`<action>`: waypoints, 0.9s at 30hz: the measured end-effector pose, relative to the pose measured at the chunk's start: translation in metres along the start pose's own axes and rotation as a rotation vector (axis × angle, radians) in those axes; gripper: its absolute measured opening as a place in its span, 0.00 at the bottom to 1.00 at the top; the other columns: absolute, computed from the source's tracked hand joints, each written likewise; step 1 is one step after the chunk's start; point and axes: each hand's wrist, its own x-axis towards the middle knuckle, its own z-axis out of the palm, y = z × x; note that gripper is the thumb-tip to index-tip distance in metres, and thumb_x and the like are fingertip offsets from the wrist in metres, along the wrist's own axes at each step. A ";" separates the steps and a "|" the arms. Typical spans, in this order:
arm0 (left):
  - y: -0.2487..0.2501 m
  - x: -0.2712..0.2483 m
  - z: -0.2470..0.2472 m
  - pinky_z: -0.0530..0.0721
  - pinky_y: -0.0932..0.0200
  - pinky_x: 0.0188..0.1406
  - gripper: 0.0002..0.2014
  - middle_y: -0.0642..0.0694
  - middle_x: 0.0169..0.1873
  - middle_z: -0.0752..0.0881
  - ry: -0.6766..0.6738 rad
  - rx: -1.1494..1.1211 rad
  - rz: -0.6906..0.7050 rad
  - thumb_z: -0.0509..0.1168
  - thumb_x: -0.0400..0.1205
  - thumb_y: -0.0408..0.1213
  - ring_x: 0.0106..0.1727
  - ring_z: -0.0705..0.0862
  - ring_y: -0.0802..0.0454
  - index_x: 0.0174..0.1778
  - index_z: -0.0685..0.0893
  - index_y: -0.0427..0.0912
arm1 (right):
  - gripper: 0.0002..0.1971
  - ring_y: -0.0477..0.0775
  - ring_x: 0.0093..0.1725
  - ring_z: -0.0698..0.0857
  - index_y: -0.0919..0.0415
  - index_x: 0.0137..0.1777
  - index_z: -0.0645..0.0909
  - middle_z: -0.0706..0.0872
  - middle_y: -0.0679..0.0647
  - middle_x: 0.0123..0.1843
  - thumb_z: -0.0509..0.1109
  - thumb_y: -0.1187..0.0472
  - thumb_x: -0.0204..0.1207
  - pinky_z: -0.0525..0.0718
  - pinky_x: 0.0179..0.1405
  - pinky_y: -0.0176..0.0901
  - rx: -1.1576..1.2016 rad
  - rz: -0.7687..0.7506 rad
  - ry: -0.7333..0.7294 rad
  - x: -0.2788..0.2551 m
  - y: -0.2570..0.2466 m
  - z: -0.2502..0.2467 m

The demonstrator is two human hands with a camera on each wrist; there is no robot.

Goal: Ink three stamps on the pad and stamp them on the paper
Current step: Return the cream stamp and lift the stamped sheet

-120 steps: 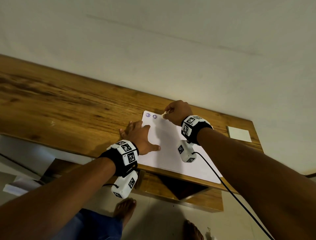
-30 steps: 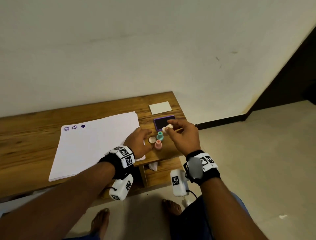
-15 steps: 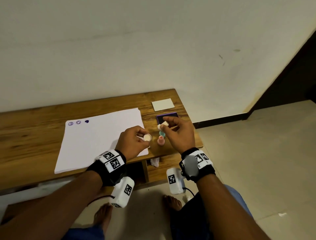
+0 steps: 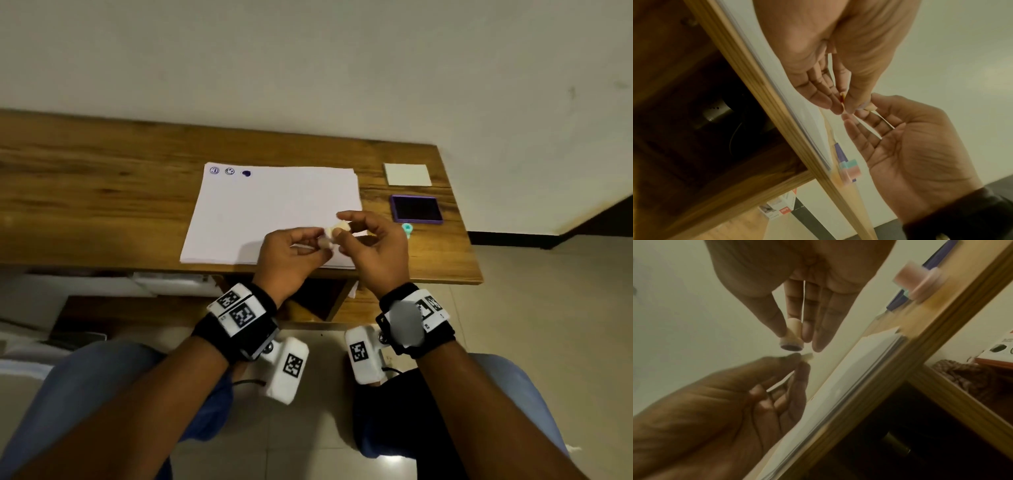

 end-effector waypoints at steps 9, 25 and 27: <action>0.003 0.011 -0.004 0.86 0.66 0.46 0.18 0.51 0.46 0.91 -0.020 0.041 0.052 0.78 0.72 0.39 0.46 0.90 0.57 0.59 0.88 0.47 | 0.14 0.63 0.48 0.92 0.58 0.57 0.90 0.89 0.62 0.50 0.77 0.59 0.71 0.93 0.42 0.56 0.097 0.035 0.062 0.004 -0.001 0.010; 0.004 0.016 -0.002 0.83 0.77 0.43 0.18 0.53 0.44 0.91 0.009 0.005 0.097 0.77 0.73 0.37 0.46 0.89 0.61 0.60 0.88 0.44 | 0.12 0.61 0.47 0.92 0.64 0.59 0.89 0.89 0.66 0.50 0.78 0.67 0.76 0.93 0.45 0.55 0.224 0.070 0.067 0.002 -0.002 0.009; 0.003 0.016 -0.003 0.84 0.75 0.45 0.18 0.52 0.44 0.91 0.011 0.018 0.109 0.77 0.73 0.37 0.46 0.90 0.60 0.60 0.88 0.43 | 0.12 0.60 0.48 0.93 0.65 0.59 0.89 0.91 0.61 0.47 0.78 0.68 0.76 0.93 0.45 0.54 0.261 0.110 0.066 0.002 -0.003 0.009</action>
